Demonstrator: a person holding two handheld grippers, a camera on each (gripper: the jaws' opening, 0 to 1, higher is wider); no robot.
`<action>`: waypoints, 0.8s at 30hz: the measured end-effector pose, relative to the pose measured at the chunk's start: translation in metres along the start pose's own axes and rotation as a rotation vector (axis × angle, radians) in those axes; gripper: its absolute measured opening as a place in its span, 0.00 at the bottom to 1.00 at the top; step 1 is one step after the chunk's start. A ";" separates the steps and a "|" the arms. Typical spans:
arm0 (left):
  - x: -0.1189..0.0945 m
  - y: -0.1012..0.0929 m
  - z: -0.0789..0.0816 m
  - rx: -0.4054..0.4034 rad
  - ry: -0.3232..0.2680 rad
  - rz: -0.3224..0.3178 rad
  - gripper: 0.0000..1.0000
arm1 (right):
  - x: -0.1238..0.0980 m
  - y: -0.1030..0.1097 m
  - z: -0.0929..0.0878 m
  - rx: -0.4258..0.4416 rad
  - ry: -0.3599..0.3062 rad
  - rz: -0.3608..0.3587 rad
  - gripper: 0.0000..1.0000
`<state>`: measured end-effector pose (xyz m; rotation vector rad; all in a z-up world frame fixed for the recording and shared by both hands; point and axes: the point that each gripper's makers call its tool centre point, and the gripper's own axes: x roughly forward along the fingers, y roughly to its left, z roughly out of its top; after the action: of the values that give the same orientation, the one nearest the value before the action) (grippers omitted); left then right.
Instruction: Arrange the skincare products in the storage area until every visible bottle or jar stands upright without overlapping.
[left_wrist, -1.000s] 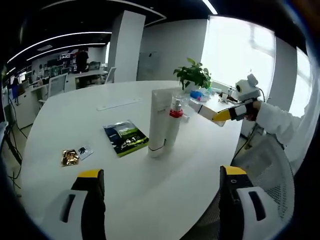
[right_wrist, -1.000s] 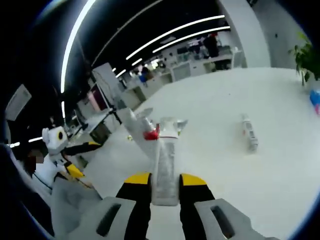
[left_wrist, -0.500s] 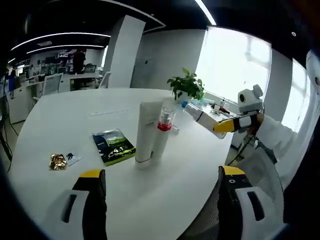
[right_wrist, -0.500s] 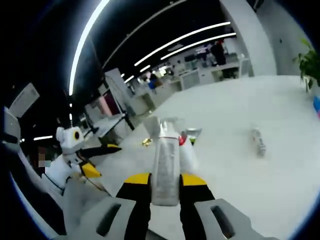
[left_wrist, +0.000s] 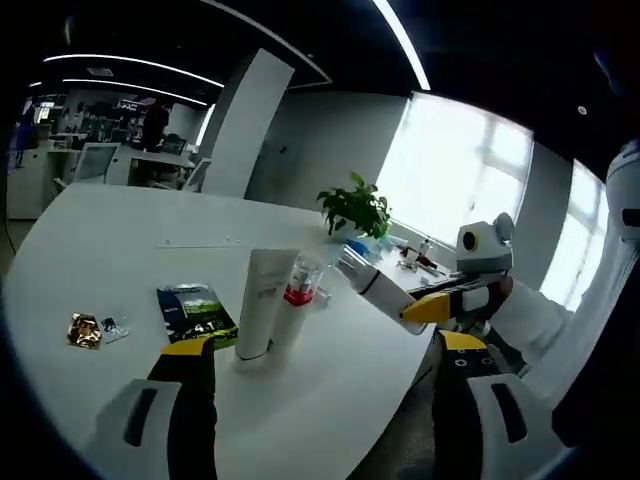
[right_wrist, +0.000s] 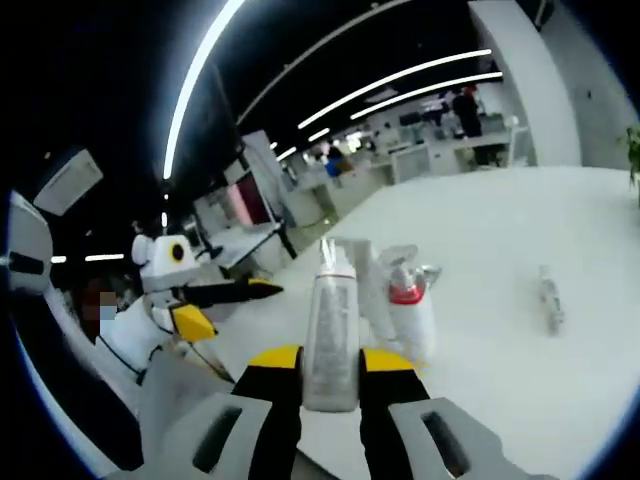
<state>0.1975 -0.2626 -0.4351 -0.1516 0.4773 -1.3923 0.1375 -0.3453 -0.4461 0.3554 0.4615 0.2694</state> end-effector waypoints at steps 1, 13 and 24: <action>0.001 -0.001 0.002 -0.007 -0.007 -0.005 0.83 | 0.001 0.001 0.000 -0.008 0.003 0.002 0.13; 0.022 -0.016 0.008 -0.076 -0.024 -0.086 0.70 | 0.018 0.026 -0.010 -0.058 0.045 0.058 0.13; 0.030 -0.028 0.006 -0.139 -0.039 -0.135 0.54 | 0.030 0.050 -0.009 -0.113 0.040 0.093 0.13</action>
<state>0.1782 -0.2980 -0.4260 -0.3286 0.5389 -1.4855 0.1511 -0.2881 -0.4457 0.2621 0.4680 0.3914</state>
